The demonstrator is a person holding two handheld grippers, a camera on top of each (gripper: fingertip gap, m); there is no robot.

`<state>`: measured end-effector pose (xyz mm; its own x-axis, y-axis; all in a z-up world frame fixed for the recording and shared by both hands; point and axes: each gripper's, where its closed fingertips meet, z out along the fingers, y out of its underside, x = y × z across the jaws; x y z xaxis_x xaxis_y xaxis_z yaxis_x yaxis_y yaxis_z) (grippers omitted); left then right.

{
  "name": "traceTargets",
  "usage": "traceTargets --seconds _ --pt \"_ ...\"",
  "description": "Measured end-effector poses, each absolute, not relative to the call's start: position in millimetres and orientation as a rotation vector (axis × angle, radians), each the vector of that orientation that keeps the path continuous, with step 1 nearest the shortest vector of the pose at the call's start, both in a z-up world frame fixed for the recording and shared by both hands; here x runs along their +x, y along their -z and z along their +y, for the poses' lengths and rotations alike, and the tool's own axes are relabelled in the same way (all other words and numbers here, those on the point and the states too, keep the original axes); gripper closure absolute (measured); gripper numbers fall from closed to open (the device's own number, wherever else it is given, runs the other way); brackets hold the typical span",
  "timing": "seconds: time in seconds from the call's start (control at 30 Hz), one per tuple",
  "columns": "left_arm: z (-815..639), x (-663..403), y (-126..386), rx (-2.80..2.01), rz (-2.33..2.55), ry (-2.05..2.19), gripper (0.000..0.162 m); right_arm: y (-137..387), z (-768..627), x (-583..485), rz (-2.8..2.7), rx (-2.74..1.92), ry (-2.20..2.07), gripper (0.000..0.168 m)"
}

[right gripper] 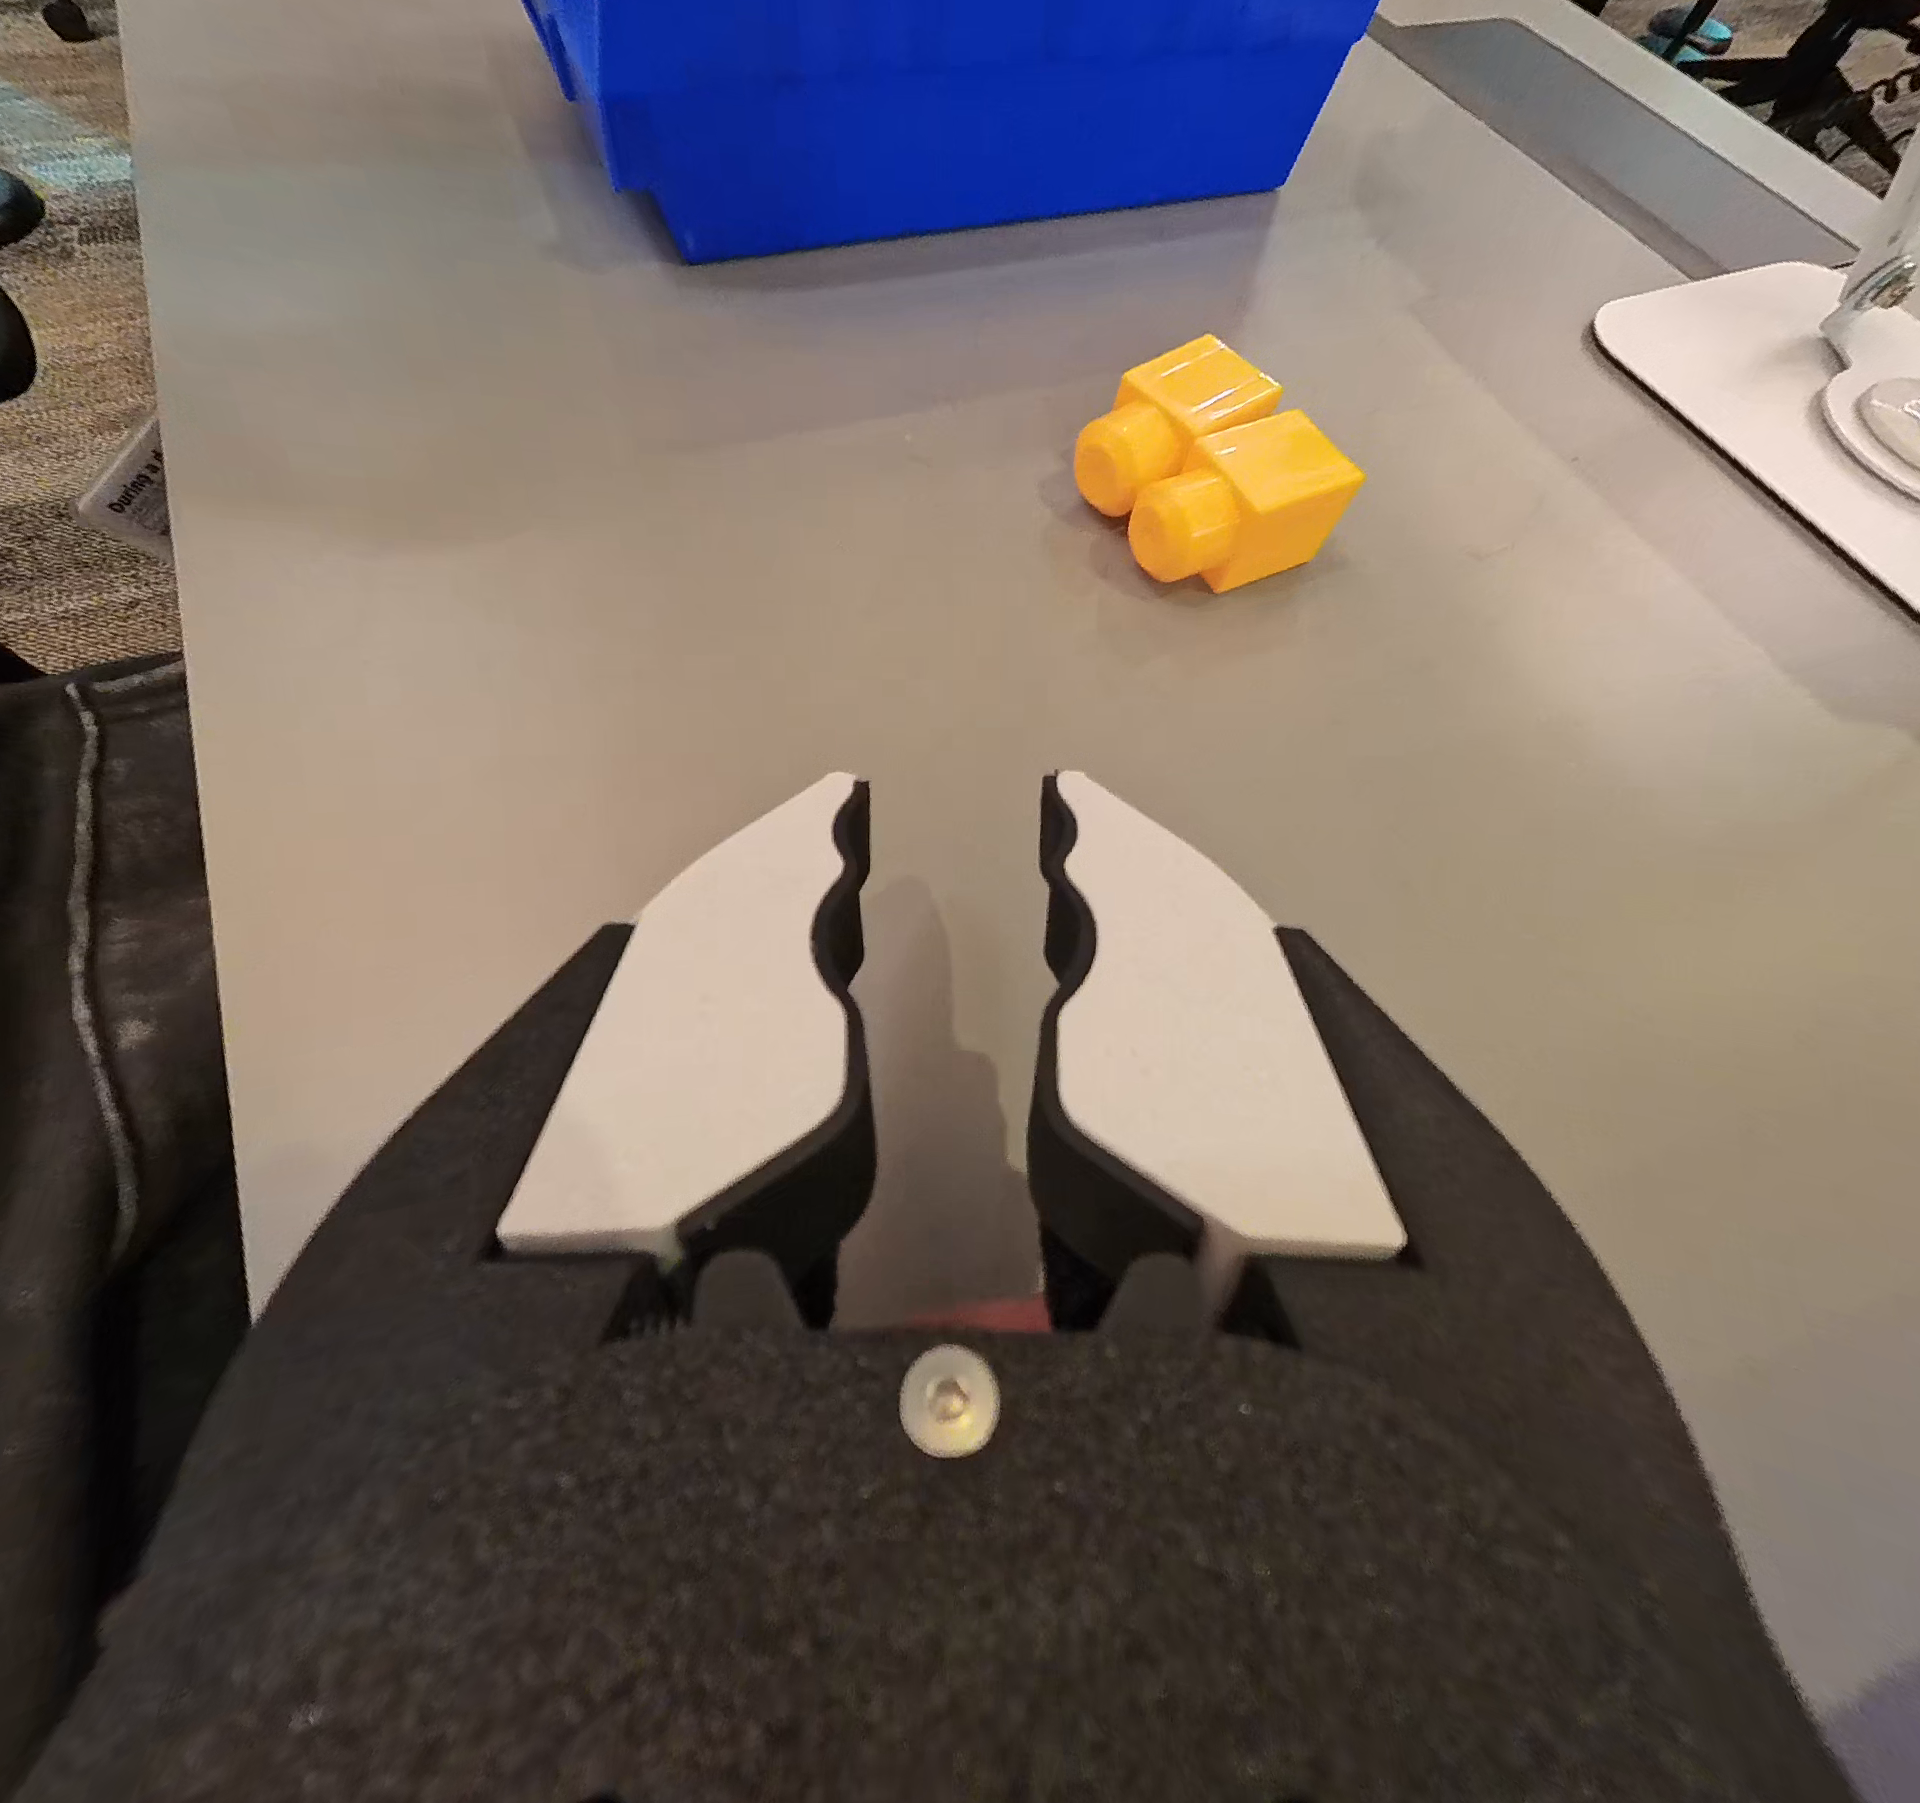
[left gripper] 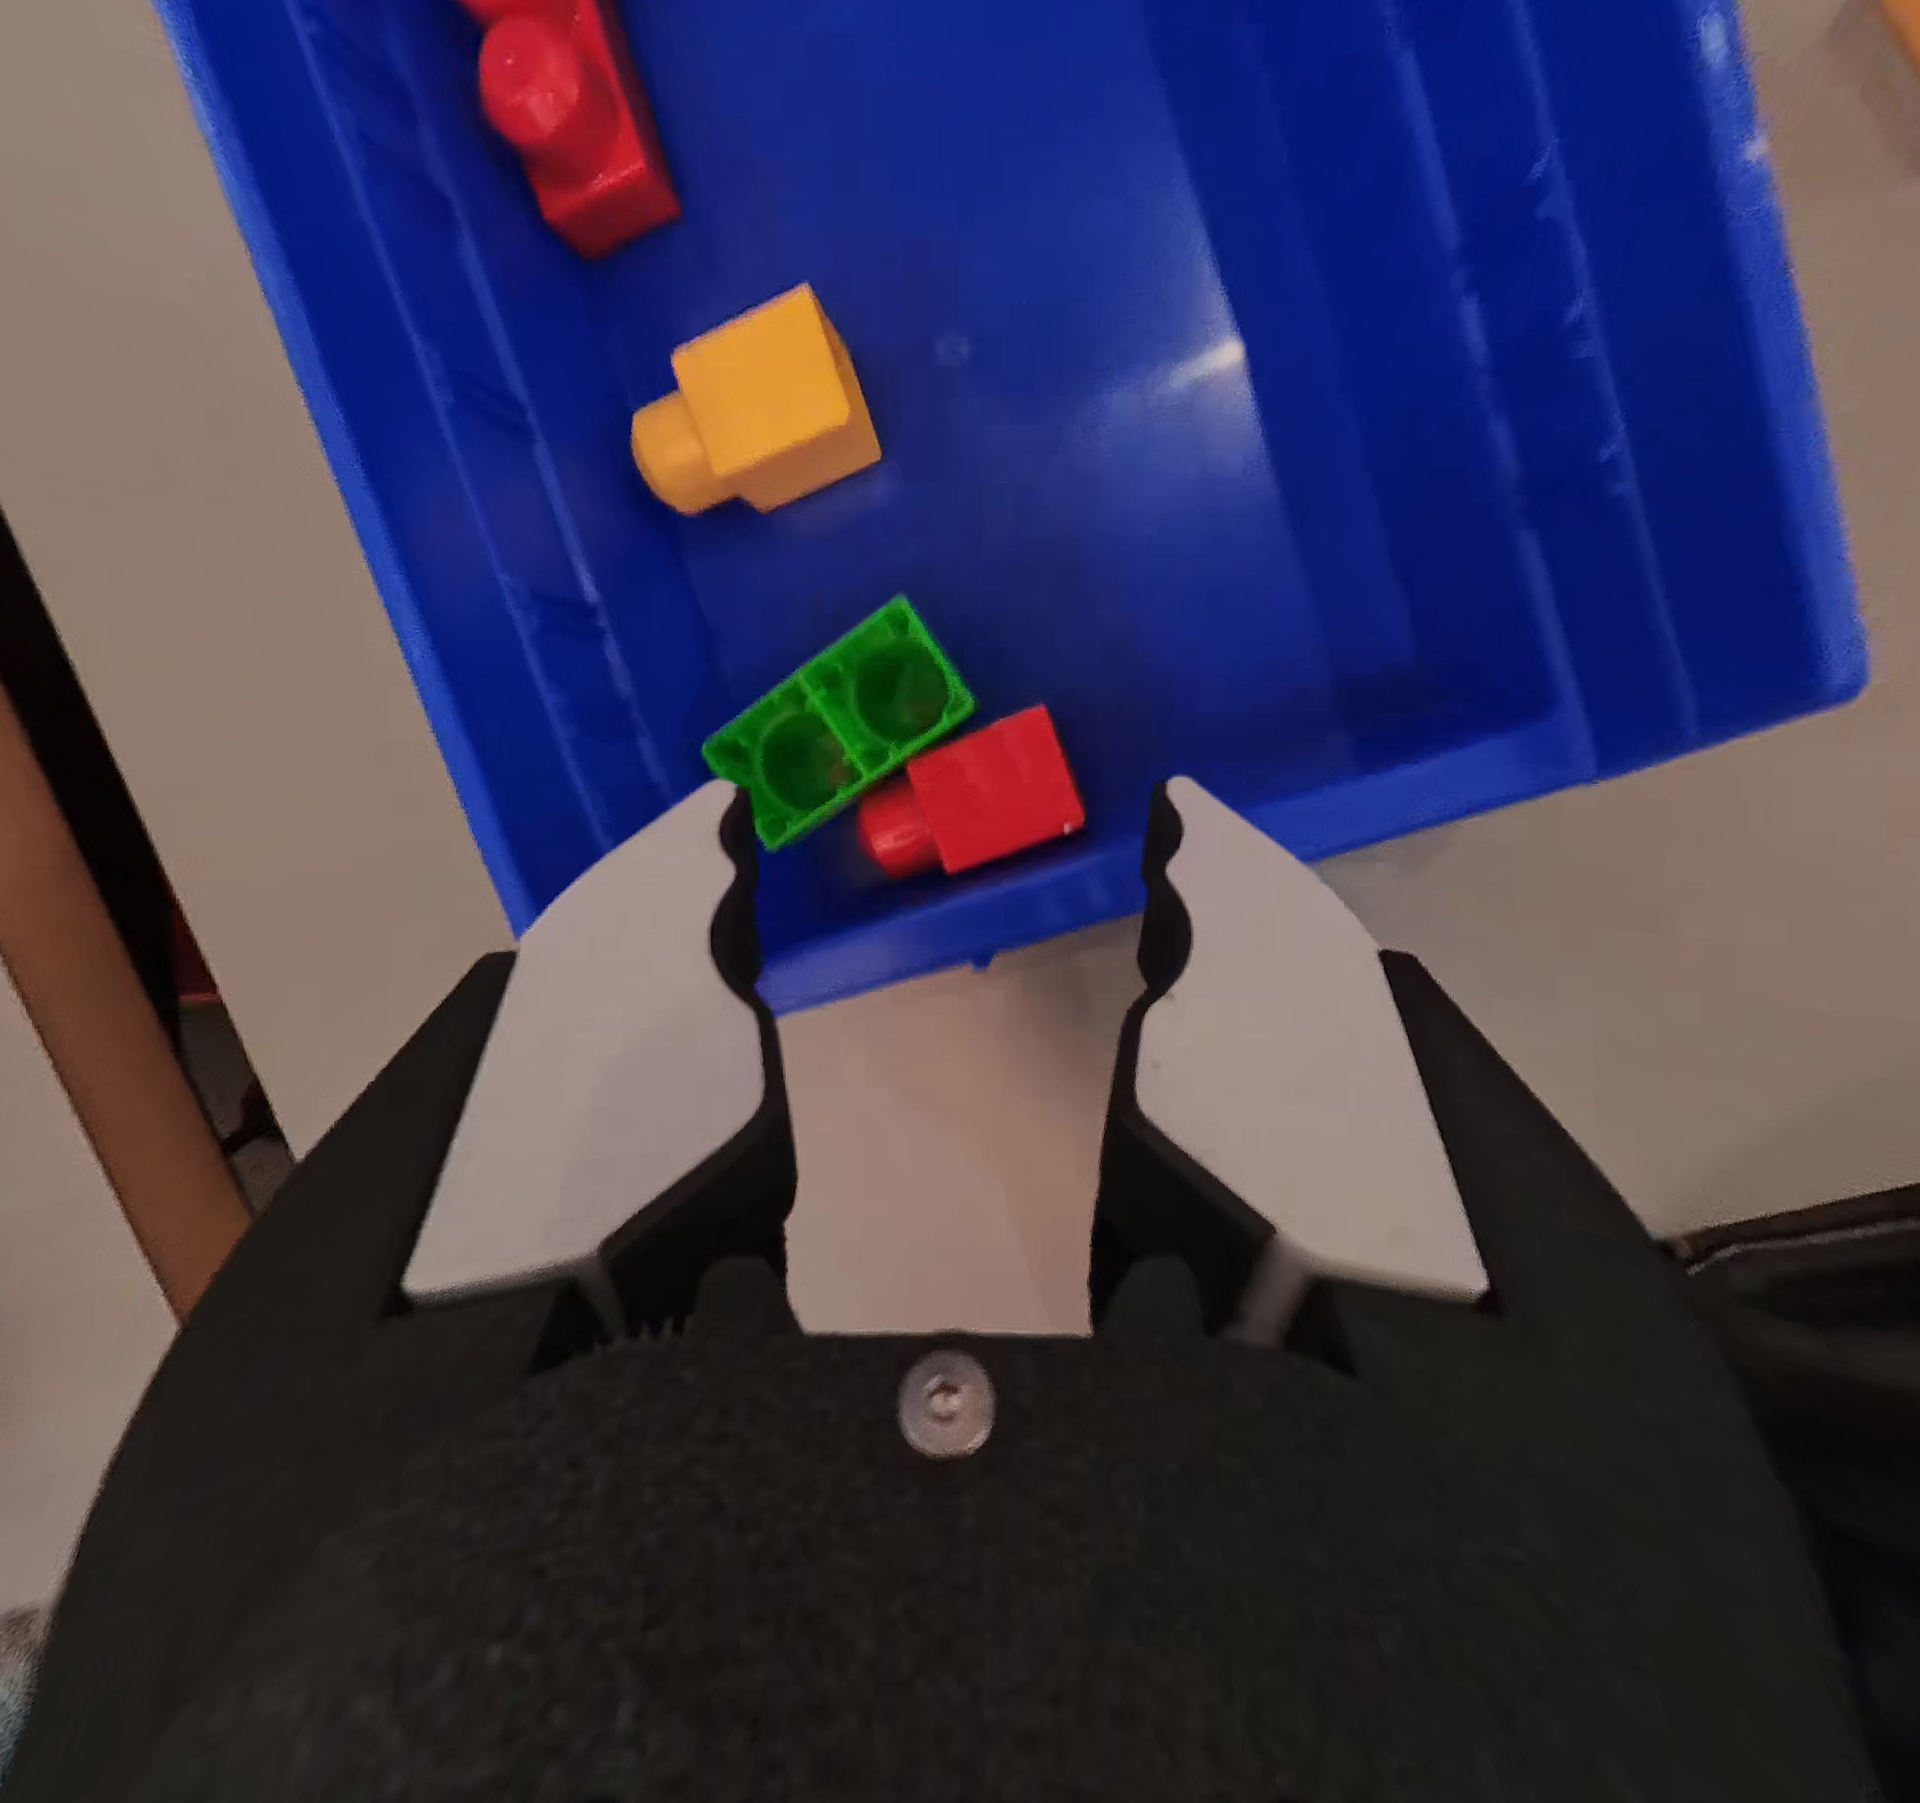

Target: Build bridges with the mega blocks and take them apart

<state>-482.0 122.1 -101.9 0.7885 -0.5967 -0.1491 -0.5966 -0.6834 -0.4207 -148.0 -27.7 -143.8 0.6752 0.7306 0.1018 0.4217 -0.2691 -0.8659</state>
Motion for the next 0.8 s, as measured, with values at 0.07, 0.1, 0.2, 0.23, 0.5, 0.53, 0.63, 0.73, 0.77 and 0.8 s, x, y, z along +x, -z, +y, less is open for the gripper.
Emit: traceTargets --seconds 0.07,0.1,0.2,0.23,0.5,0.53,0.63,0.73,0.77,0.8 --pt "139 -467 98 -2.499 0.939 0.038 0.091 143 -28 -148 -0.899 -1.902 -0.395 0.137" --pt "152 -459 95 -2.476 0.954 0.032 0.091 143 -28 -148 -0.899 -1.902 -0.4 0.138" --pt "203 -448 94 -2.441 0.973 -0.111 0.09 144 -28 -149 -0.906 -1.905 -0.394 0.138" --pt "221 -442 96 -2.426 0.985 -0.154 0.091 145 -28 -148 -0.909 -1.905 -0.387 0.138" --pt "306 -461 152 -2.647 1.052 -0.596 0.091 142 -27 -145 -0.907 -1.896 -0.37 0.138" --pt "312 -464 157 -2.655 1.053 -0.641 0.099 143 -27 -144 -0.907 -1.897 -0.369 0.138" --pt "318 -467 172 -2.678 1.074 -0.694 0.109 145 -26 -143 -0.908 -1.903 -0.369 0.138" --pt "320 -475 175 -2.642 1.087 -0.817 0.12 146 -26 -142 -0.91 -1.908 -0.368 0.138" --pt "319 -473 174 -2.638 1.085 -0.795 0.122 146 -25 -142 -0.91 -1.907 -0.369 0.138" --pt "318 -468 174 -2.635 1.075 -0.74 0.124 146 -25 -142 -0.91 -1.908 -0.371 0.138"
